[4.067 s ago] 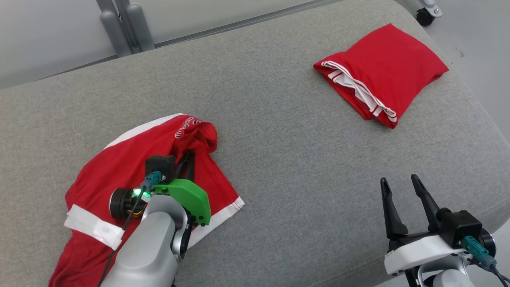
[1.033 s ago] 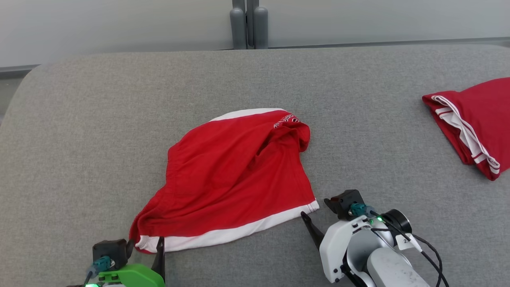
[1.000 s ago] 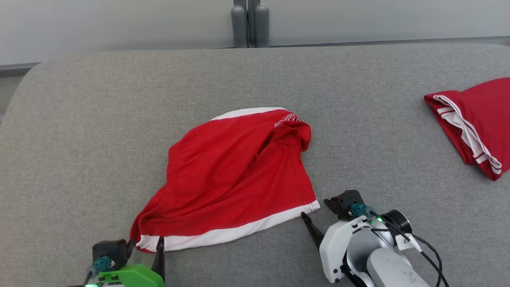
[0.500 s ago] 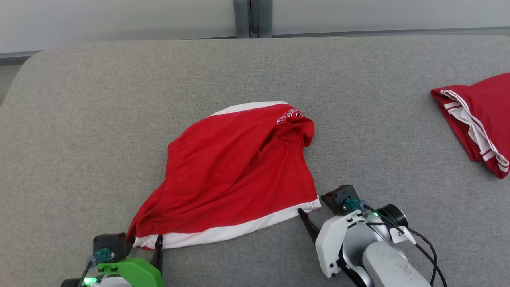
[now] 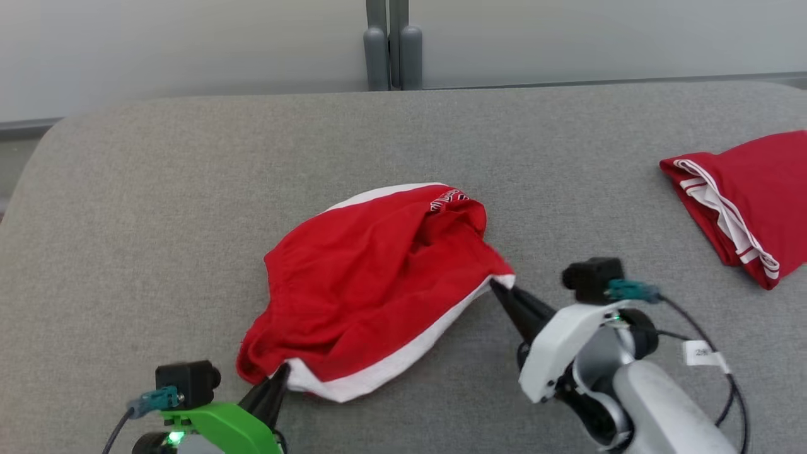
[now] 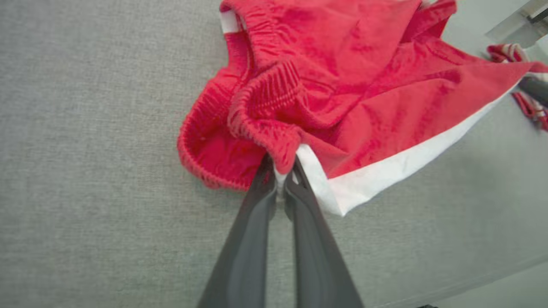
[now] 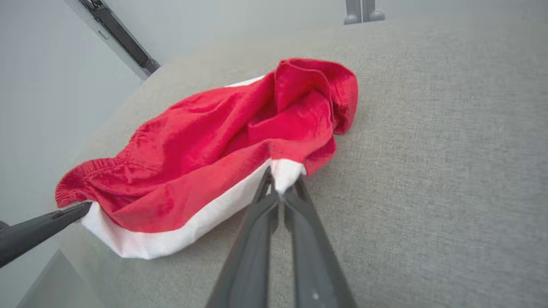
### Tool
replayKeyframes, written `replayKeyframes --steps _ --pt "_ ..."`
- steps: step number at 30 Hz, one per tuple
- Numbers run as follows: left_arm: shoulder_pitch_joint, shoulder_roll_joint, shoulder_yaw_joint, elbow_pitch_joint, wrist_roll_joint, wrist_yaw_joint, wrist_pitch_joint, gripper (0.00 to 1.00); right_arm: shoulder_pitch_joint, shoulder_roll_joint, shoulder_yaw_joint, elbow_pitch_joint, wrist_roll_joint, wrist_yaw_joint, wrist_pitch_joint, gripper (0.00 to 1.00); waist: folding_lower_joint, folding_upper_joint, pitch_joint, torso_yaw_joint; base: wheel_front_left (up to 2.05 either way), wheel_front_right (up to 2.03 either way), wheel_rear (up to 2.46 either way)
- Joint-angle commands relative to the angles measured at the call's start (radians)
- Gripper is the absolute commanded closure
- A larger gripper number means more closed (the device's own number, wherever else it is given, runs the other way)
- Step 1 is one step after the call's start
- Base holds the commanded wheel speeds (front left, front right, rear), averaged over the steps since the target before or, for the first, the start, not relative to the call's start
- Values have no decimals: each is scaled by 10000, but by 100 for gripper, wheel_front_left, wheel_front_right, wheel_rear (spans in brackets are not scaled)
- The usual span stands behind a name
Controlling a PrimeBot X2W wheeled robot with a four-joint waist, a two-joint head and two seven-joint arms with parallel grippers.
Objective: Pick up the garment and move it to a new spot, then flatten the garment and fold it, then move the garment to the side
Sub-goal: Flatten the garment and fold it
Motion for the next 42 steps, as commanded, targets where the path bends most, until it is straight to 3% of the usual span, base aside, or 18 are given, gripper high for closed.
replayKeyframes --steps 1,5,11,16,18,22,25,28,31,35,36,39,42 --pt "223 217 -231 -832 -587 -56 227 100 273 -293 -255 -754 538 -12 190 100 0 0 -324 -267 0 0 0" --pt "626 763 -617 -3674 -2129 -59 659 100 918 -1104 -951 -3760 2183 -6 1040 100 0 0 -587 -586 0 0 0" --pt "589 780 -110 -6583 -3335 207 984 100 1214 -1599 -3018 -7232 3814 -6 2069 100 0 0 -617 -1110 0 0 0" --pt "-508 659 123 -7815 -4036 649 1510 100 351 -1643 -4375 -8454 4067 -8 2934 100 0 0 -264 -1278 0 0 0" --pt "-1337 896 379 -7858 -4027 853 1840 100 -284 -1620 -4775 -8469 4027 -8 3228 100 0 0 59 -1318 0 0 0" --pt "-3601 1031 658 -6881 -4517 1358 2684 100 -1986 -1316 -5224 -7540 3523 -9 3680 100 0 0 957 -1298 0 0 0" --pt "-5692 1088 628 -5264 -4371 1761 3151 100 -3647 -864 -5243 -6035 2655 -12 3744 100 0 0 1751 -1237 0 0 0" --pt "-7927 914 539 -3140 -3831 1960 2916 100 -5342 -368 -5164 -4300 1543 -16 3407 100 0 0 2523 -1174 0 0 0" --pt "-9872 670 545 -958 -3063 1797 1767 100 -6874 -67 -4912 -2654 473 -17 2489 100 0 0 3001 -1256 0 0 0" --pt "-12106 313 624 1667 -1866 1501 -1003 100 -8681 204 -4880 -711 -553 -26 780 100 0 0 3515 -1396 0 0 0" --pt "-12486 258 573 2291 -1649 1243 -1644 100 -9028 273 -4757 -243 -590 -26 316 100 0 0 3616 -1497 0 0 0" --pt "-12910 144 327 3606 -1359 636 -2998 100 -9307 340 -4283 640 -362 -19 -668 100 0 0 3725 -1616 0 0 0" --pt "-12321 220 83 4708 -1288 213 -3883 100 -8497 350 -3493 1389 136 -17 -1492 100 0 0 3569 -1706 0 0 0"
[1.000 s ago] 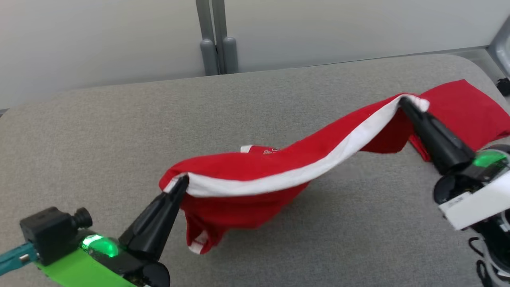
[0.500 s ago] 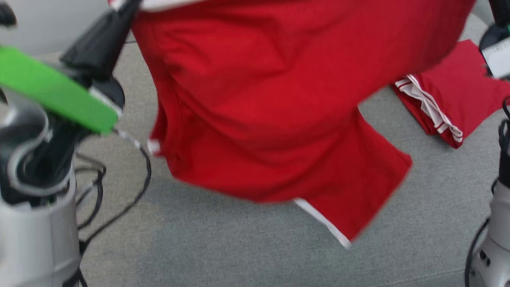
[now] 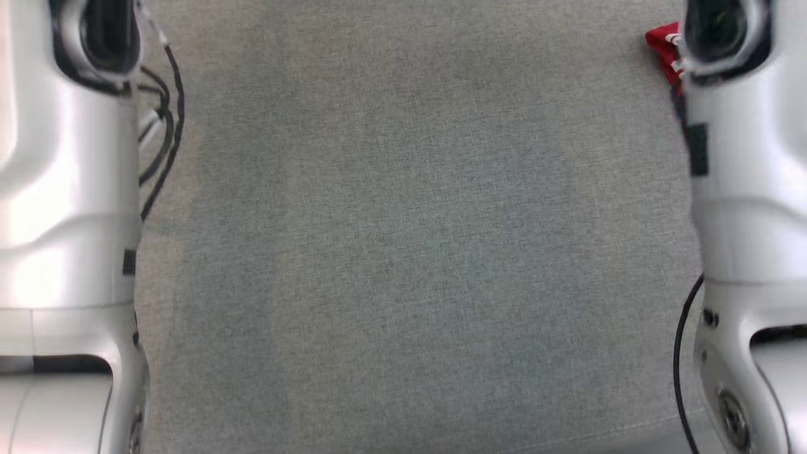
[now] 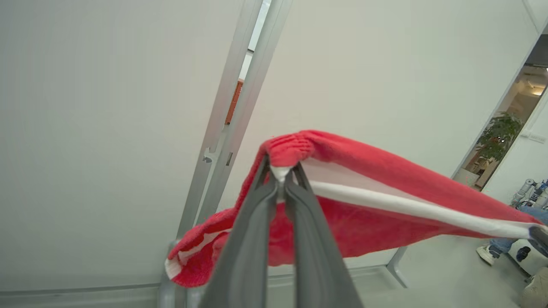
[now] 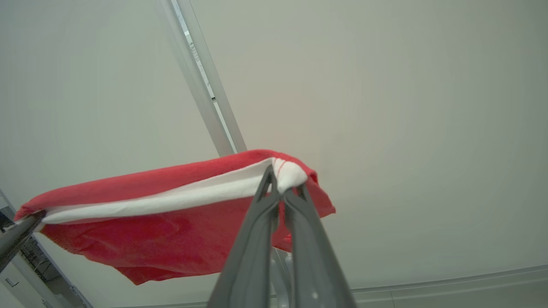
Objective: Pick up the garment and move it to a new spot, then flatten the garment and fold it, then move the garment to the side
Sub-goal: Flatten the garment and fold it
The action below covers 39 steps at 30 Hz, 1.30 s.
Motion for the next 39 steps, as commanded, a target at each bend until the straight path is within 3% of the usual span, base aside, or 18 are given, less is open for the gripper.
replayKeyframes --steps 1,5,8,14,17,19,25,28,31,35,39 --pt "575 151 -72 331 -29 -128 -288 100 699 -55 240 257 226 -19 -319 100 -3 0 26 -207 0 0 0" --pt "2349 469 -444 861 -332 -304 -1022 100 2707 -39 1181 670 751 -19 -1020 100 -3 0 -328 -228 0 0 0" --pt "4126 671 -851 676 -338 -300 -1628 100 4443 -392 1586 537 1181 -21 -1489 100 -3 0 -694 -126 0 0 0" --pt "7925 829 -1462 -1055 -929 -300 -2047 100 7806 -1251 1887 -626 2018 -24 -1742 100 -3 0 -1774 150 0 0 0" --pt "9727 773 -1600 -1992 -1151 -186 -2014 100 9501 -1798 1649 -1379 2075 -32 -1528 100 -3 0 -2231 282 0 0 0" --pt "10972 917 -1831 -2737 -924 149 -1854 100 10756 -2005 1250 -2044 2213 -35 -1265 100 -3 0 -2411 402 0 0 0" --pt "13638 833 -2422 -4970 -1283 819 -1122 100 13527 -2073 -84 -4392 2553 -35 -296 100 -3 0 -2319 717 0 0 0" --pt "13838 737 -2620 -5652 -1484 850 -784 100 13714 -1944 -575 -5209 2363 -32 257 100 -3 0 -2154 907 0 0 0" --pt "13411 719 -2686 -5949 -1534 785 -559 100 12850 -1871 -621 -5579 2076 -24 890 100 -3 0 -1961 1050 0 0 0" --pt "12581 650 -2683 -6224 -1389 820 -343 100 11075 -1872 -485 -5353 1662 -21 1577 100 -3 0 -1514 1384 0 0 0" --pt "11274 497 -2911 -6432 -1322 505 34 100 9167 -2116 -327 -4717 1292 -20 2307 100 -3 0 -971 1974 0 0 0"
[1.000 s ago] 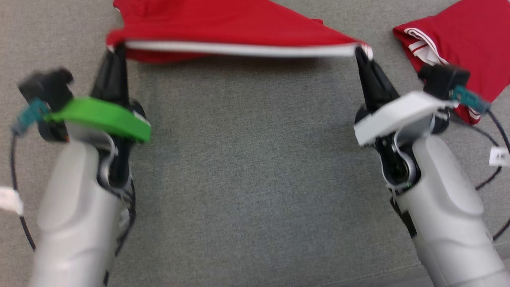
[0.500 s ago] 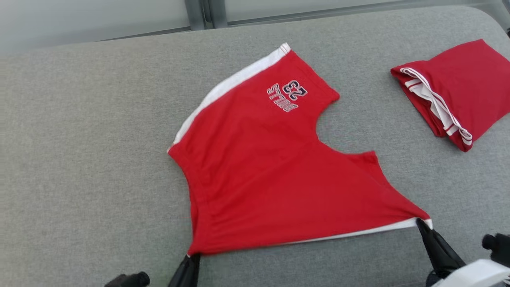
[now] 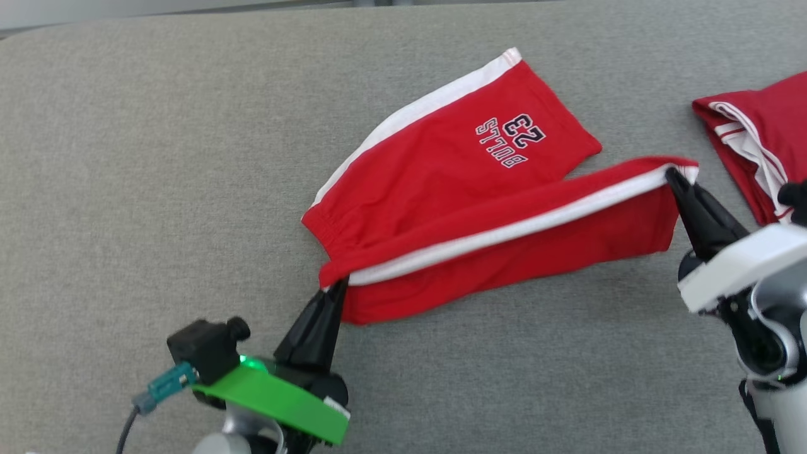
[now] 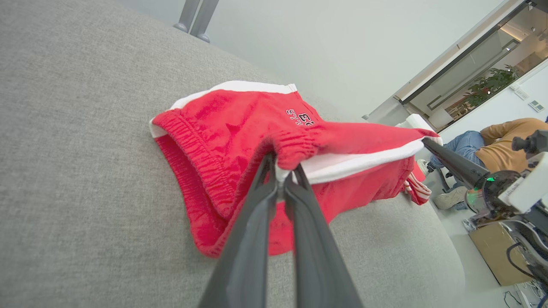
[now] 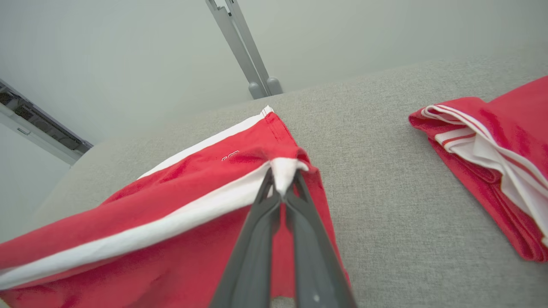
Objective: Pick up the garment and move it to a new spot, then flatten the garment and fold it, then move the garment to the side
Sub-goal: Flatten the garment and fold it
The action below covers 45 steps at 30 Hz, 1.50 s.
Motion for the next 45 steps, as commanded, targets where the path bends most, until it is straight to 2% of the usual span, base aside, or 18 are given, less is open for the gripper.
replayKeyframes --steps 1,8,12,19,21,36,37,38,39,40,45 --pt "-485 -65 27 6 -51 -97 60 100 -543 -118 27 244 -191 -17 194 100 1 0 660 695 0 0 0" --pt "-2745 -698 169 783 -381 -15 411 100 -3192 -599 484 1896 -752 -17 1088 100 1 0 1494 1547 0 0 0" --pt "-3720 -880 1 1658 -479 -39 711 100 -4238 -711 714 2886 -1019 -17 1555 100 1 0 1851 1784 0 0 0" --pt "-4424 -1065 -132 2774 -595 -122 443 100 -5484 -686 1232 4128 -1464 -17 1448 100 1 0 2048 1860 0 0 0" --pt "-4651 -1129 -345 3224 -841 -199 362 100 -6101 -772 1471 4851 -1564 -17 1383 100 1 0 2047 1959 0 0 0" --pt "-5251 -1204 -733 3857 -1317 -13 155 100 -6980 -583 1527 5896 -1890 -17 959 100 1 0 2326 1938 0 0 0" --pt "-5284 -1207 -760 3889 -1319 22 128 93 -7029 -556 1506 5936 -1877 -17 903 77 1 0 2344 1932 0 0 0" --pt "-5300 -1208 -763 3920 -1320 40 89 64 -7065 -552 1559 5938 -1872 -17 870 41 1 0 2358 1930 0 0 0" --pt "-5307 -1207 -759 3957 -1357 102 67 19 -7088 -537 1603 5970 -1818 -17 861 0 1 0 2382 1929 0 0 0" --pt "-5325 -1208 -779 3985 -1354 129 30 0 -7110 -540 1618 5981 -1795 -17 777 0 1 0 2401 1929 0 0 0" --pt "-5415 -1214 -677 4008 -1459 434 -458 0 -7306 -545 1585 6208 -1917 -17 158 0 1 0 2518 1993 0 0 0"
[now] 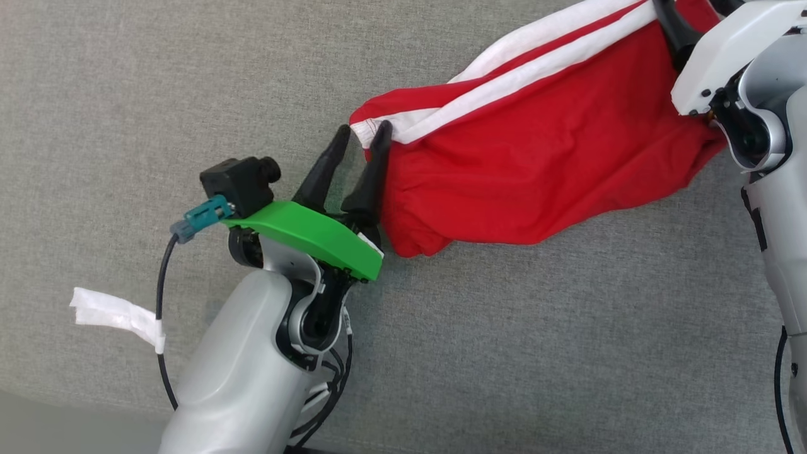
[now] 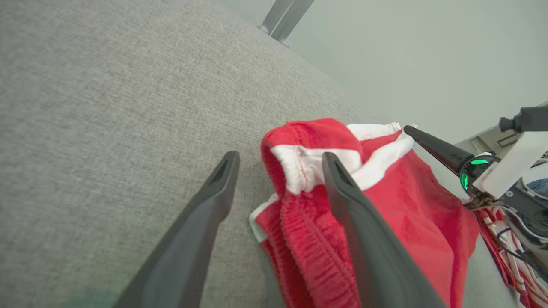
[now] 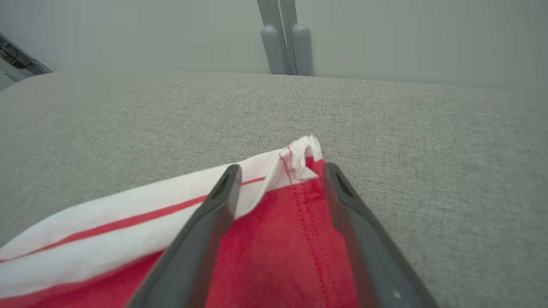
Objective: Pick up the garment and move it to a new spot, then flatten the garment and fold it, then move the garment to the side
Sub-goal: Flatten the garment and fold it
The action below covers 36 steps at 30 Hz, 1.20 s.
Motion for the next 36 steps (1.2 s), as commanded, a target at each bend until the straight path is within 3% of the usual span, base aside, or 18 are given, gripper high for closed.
replayKeyframes --steps 1,8,16,21,27,36 --pt "-206 14 18 -3 -108 54 -136 0 -175 5 -2 92 -76 -13 -203 0 0 0 34 37 0 0 0" --pt "-405 12 150 -33 -66 53 -1018 0 -431 122 186 408 56 -13 -1241 0 0 0 81 23 0 0 0" --pt "-110 428 516 -352 1601 390 -1797 0 380 -369 1071 110 -553 -14 -2673 0 0 0 -551 -337 0 0 0" --pt "933 503 1157 -1509 3181 629 -1832 0 1029 -787 1599 61 -1084 -13 -1741 0 0 0 -957 -537 0 0 0" --pt "2493 290 1704 -2591 4741 384 -1829 0 1149 -1184 1897 -342 -1171 -14 -125 0 0 0 -885 -406 0 0 0" --pt "3139 11 1853 -2738 4869 -45 -1831 0 933 -1420 1445 99 -1714 -13 1213 0 0 0 -433 362 0 0 0"
